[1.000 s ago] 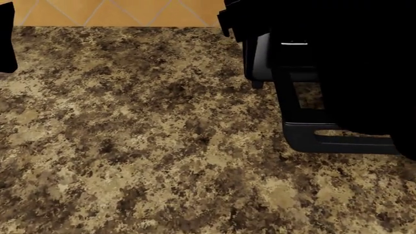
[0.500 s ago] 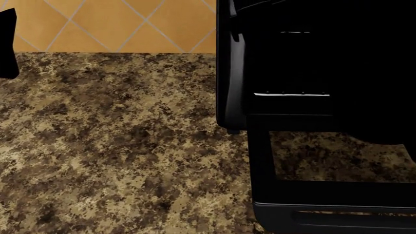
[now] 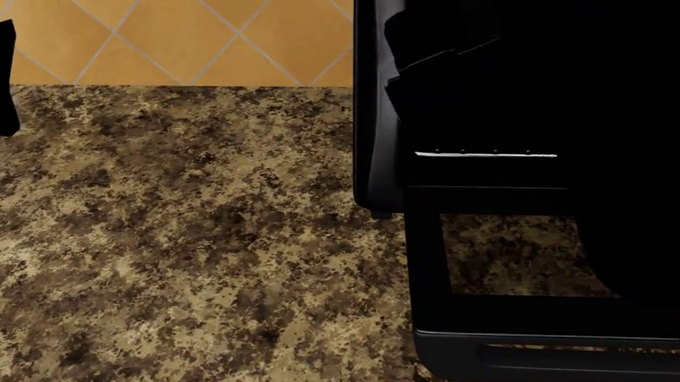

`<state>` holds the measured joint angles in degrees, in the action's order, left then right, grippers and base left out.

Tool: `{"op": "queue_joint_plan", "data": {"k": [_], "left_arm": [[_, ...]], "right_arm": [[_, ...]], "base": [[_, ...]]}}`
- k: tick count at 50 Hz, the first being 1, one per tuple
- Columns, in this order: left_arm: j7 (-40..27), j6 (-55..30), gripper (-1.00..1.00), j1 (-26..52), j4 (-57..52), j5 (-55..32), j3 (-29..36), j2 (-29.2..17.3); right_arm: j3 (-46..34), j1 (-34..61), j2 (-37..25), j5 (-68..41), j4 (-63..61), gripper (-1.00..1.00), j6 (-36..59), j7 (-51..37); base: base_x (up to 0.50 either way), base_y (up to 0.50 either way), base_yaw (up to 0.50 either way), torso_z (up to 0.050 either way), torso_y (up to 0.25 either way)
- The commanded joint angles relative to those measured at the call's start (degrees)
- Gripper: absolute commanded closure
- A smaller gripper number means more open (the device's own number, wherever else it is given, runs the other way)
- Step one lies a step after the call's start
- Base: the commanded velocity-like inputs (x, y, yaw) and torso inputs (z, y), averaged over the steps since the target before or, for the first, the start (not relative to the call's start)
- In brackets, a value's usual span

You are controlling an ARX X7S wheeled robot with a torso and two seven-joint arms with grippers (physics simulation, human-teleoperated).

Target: Fully slide the toaster oven rack0 out.

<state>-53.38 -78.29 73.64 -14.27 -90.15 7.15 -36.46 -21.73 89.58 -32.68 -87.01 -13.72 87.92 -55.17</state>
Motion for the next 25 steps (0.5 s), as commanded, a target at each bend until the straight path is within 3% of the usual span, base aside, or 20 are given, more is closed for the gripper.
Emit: {"op": "queue_joint_plan", "data": {"k": [1,13,25], "left_arm": [[1.3,1.19,-1.0,0.11,0.14,0.03,-1.38,0.15],[3.59,3.78,-1.0,-2.6,-0.43,2.64,-0.94,0.99],[6.89,4.49,-1.0,-1.65,-0.95,5.52,1.42,1.34]], "right_arm": [[-2.72,2.48,-4.65,-14.07,-0.85,-1.0,0.57,-7.79],[-6.76,0.84,-12.33,-28.11,-5.0,-1.0,-4.24,-15.99],[-8.98,-4.0,-15.95,-26.6,-12.12,-1.0,-2.31,-16.04]], "base": [[0.0,0.0,0.0,0.0,0.0],[0.0,0.0,0.0,0.0,0.0],[0.0,0.0,0.0,0.0,0.0]]}}
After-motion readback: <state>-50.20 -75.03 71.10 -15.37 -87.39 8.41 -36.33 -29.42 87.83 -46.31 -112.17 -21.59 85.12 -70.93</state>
